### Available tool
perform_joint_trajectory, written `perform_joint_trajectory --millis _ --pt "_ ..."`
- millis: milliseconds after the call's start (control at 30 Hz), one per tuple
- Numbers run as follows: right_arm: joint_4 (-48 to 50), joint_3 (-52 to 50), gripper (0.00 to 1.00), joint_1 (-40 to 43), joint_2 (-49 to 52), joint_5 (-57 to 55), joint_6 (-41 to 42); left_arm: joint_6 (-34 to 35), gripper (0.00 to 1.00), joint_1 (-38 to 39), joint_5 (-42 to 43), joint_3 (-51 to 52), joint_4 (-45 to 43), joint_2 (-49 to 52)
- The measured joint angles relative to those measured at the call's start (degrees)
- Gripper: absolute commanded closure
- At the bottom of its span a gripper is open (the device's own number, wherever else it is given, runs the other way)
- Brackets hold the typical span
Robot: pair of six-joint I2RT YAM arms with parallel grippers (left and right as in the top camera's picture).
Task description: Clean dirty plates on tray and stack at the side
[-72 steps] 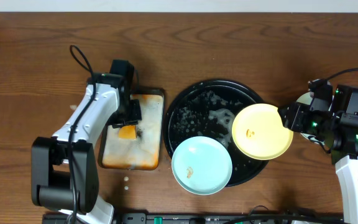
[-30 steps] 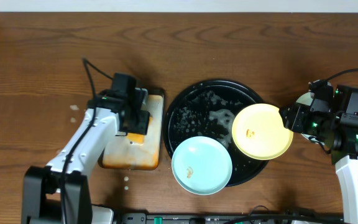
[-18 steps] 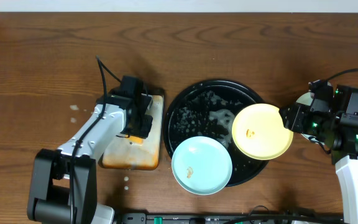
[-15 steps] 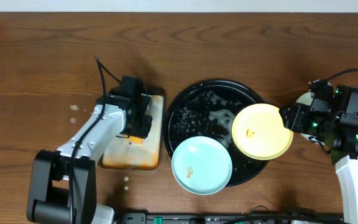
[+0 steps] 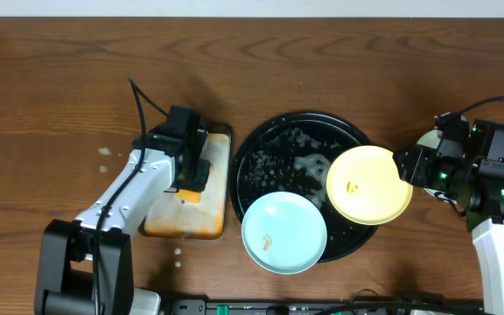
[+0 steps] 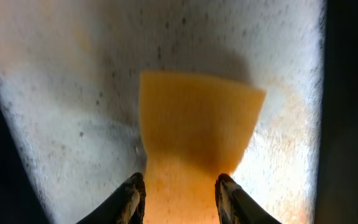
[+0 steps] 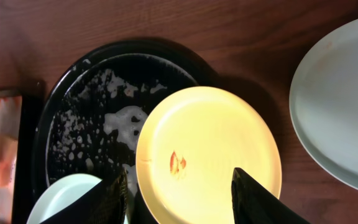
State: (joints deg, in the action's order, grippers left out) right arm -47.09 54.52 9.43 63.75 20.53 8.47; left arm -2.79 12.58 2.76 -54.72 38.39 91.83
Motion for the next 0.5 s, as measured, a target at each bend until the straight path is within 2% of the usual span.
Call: perform_joint_trajectory --millis 200,300,367,500 --pt "0.00 0.00 0.49 0.00 0.00 0.00 0.00 0.00 0.62 0.00 1.27 2.67 -4.02 1.38" --pt "0.00 0.00 0.49 0.00 0.00 0.00 0.00 0.24 0.71 0.00 2.05 3.37 -4.42 2.40" --pt "0.04 0.00 0.49 0.00 0.00 0.00 0.00 0.22 0.92 0.00 2.38 3.39 -4.96 2.47" --pt "0.07 0.00 0.49 0.00 0.00 0.00 0.00 0.20 0.92 0.00 2.89 3.39 -5.86 2.47"
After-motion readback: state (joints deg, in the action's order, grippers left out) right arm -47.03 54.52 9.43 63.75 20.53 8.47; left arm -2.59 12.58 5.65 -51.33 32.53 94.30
